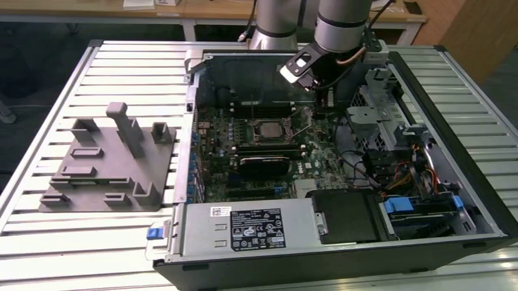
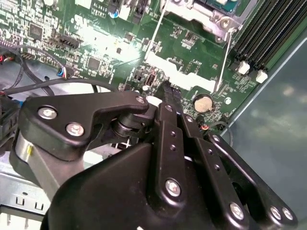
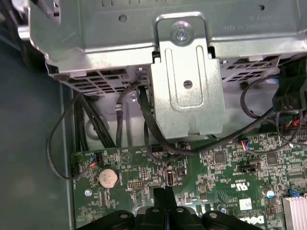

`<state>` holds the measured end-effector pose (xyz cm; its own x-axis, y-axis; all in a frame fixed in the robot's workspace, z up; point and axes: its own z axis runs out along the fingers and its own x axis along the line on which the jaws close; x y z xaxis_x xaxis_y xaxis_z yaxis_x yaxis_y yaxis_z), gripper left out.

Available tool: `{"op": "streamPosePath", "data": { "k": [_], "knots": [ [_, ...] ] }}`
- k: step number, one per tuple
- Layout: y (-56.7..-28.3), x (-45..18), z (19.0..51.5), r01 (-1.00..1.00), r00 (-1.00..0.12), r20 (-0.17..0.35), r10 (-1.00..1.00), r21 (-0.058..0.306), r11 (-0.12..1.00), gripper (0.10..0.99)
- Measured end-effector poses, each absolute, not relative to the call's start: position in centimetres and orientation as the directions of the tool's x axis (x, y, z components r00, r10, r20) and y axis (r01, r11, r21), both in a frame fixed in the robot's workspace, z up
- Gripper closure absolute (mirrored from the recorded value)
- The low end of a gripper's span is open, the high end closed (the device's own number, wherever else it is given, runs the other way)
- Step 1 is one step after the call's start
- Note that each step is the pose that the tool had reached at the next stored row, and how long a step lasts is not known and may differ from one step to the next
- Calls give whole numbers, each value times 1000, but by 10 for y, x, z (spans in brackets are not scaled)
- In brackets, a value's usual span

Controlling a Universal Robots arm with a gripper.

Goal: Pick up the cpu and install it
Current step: 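Close the cpu cover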

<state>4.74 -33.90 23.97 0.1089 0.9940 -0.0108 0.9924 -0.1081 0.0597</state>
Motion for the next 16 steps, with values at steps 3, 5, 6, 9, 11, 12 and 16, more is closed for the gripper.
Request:
{"op": "streamPosePath", "data": {
  "k": [3, 5, 6, 9, 11, 12, 16],
  "knots": [
    [-339, 43, 240, 992, 109, -10, 994, 60, -108, 980],
    [-339, 39, 240, 992, 109, -10, 994, 60, -108, 980],
    [-339, 38, 240, 992, 109, -10, 994, 60, -108, 980],
    [-339, 31, 240, 992, 109, -10, 994, 60, -108, 980],
    [-339, 27, 240, 992, 109, -10, 994, 61, -108, 980],
    [-339, 25, 240, 992, 109, -10, 994, 61, -108, 980],
    [-339, 14, 240, 992, 109, -10, 994, 61, -108, 980]
  ]
}}
